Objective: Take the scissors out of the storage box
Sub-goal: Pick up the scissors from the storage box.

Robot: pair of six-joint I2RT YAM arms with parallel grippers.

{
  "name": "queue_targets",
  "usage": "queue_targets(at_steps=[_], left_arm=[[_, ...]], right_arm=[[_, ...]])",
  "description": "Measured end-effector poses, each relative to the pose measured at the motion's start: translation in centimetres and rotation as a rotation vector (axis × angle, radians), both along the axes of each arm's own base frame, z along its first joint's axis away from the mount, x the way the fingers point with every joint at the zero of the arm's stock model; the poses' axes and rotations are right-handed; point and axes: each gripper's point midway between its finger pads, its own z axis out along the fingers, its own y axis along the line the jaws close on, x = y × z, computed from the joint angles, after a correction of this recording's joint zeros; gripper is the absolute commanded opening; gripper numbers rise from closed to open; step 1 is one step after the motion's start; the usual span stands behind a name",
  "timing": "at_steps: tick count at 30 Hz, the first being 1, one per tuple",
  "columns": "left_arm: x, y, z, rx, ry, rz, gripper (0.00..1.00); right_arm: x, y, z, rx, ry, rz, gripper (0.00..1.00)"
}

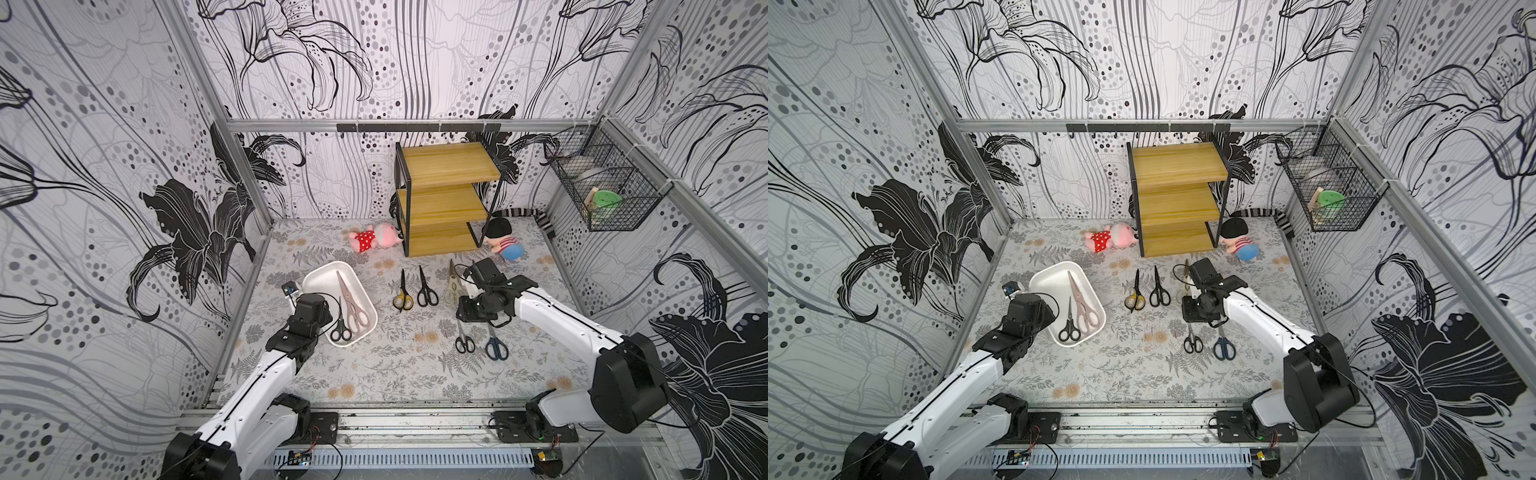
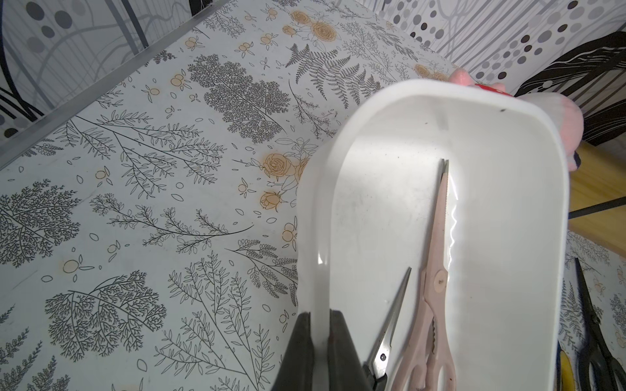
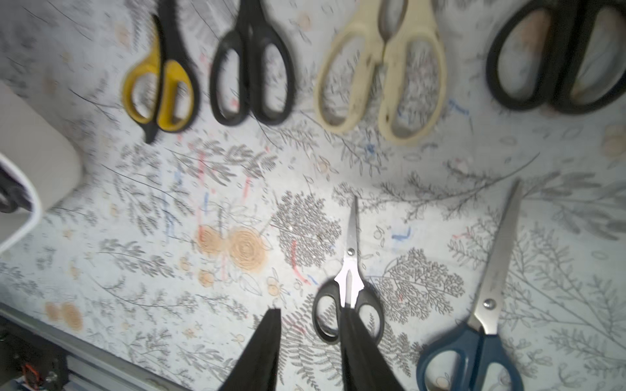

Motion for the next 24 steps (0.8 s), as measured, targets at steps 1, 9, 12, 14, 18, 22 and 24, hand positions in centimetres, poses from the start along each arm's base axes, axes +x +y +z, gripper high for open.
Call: queue_targets(at_steps=[1, 9, 12, 14, 18, 22, 24], left_arm=[[0.0, 0.0, 0.0, 0.0, 0.0, 0.0, 0.0], [0.0, 0.0, 0.0, -0.001, -0.002, 0.0, 0.0], [0.0, 0.0, 0.2, -0.005, -0.016, 0.0, 0.0], [-0.1, 0.0, 0.3, -0.007, -0.025, 0.0, 0.0], [-0.2, 0.1, 0.3, -0.009, -0.031, 0.0, 0.0], [-0.2, 0.1, 0.2, -0.013, -0.029, 0.005, 0.0], [-0.2, 0.1, 0.1, -0.015, -0.024, 0.007, 0.0]], right_arm=[[0.6, 0.4, 0.8, 0.017, -0.026, 0.001, 0.34], [3.4, 5.8, 5.6, 0.121, -0.209, 0.067, 0.32], [3.2, 11.0, 6.6, 0.141, -0.26, 0.169, 0.32], [2.7, 14.4, 6.8, 0.156, -0.284, 0.234, 0.32], [1.7, 20.4, 5.6, 0.163, -0.293, 0.338, 0.31], [0.9, 25.7, 3.5, 0.154, -0.29, 0.417, 0.31], [0.4, 27.7, 2.6, 0.148, -0.29, 0.451, 0.31]])
